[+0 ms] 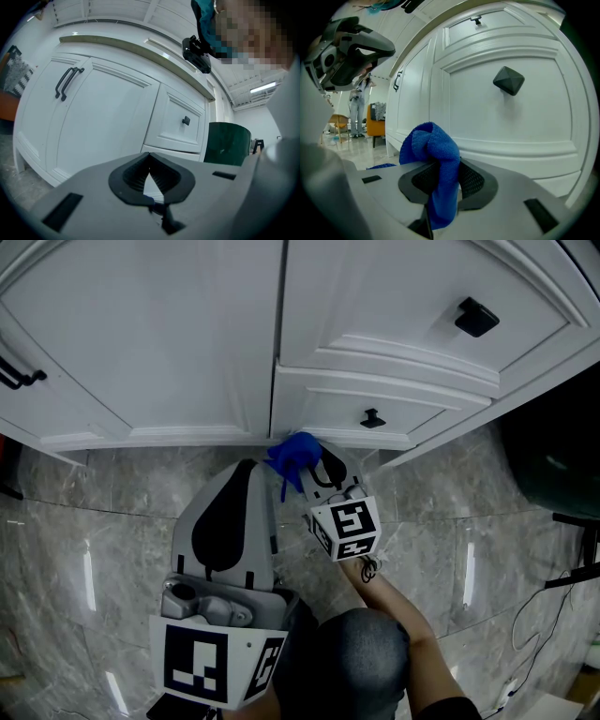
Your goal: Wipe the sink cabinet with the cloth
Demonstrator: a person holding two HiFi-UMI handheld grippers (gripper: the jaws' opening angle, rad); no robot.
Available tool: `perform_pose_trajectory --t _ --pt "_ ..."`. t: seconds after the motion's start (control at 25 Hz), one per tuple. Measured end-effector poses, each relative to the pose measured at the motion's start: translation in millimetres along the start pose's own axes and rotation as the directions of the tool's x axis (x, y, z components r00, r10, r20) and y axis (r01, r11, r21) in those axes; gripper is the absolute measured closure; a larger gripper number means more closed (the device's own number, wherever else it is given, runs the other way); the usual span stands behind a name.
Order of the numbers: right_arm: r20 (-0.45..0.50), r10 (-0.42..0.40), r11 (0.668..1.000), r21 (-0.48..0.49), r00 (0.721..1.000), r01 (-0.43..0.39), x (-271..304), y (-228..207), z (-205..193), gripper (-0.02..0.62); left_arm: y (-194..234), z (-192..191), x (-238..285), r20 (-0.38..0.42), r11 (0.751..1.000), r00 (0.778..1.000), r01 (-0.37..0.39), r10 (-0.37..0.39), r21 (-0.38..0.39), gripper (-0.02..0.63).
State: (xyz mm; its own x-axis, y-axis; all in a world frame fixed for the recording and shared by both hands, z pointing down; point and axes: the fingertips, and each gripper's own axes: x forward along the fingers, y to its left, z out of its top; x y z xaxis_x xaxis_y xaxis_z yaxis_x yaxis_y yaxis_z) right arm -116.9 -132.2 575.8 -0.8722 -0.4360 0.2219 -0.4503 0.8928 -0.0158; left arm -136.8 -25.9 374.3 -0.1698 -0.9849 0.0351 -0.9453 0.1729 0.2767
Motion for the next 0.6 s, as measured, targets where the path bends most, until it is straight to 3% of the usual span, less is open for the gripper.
perform_pose_trajectory --t 0.6 --pt "0.003 -0.057 0.998 0.028 0.998 0.057 -14 -24 -4 0.482 -6 -3 3 -0.008 1.000 1.000 0.012 -0.012 0.004 0.606"
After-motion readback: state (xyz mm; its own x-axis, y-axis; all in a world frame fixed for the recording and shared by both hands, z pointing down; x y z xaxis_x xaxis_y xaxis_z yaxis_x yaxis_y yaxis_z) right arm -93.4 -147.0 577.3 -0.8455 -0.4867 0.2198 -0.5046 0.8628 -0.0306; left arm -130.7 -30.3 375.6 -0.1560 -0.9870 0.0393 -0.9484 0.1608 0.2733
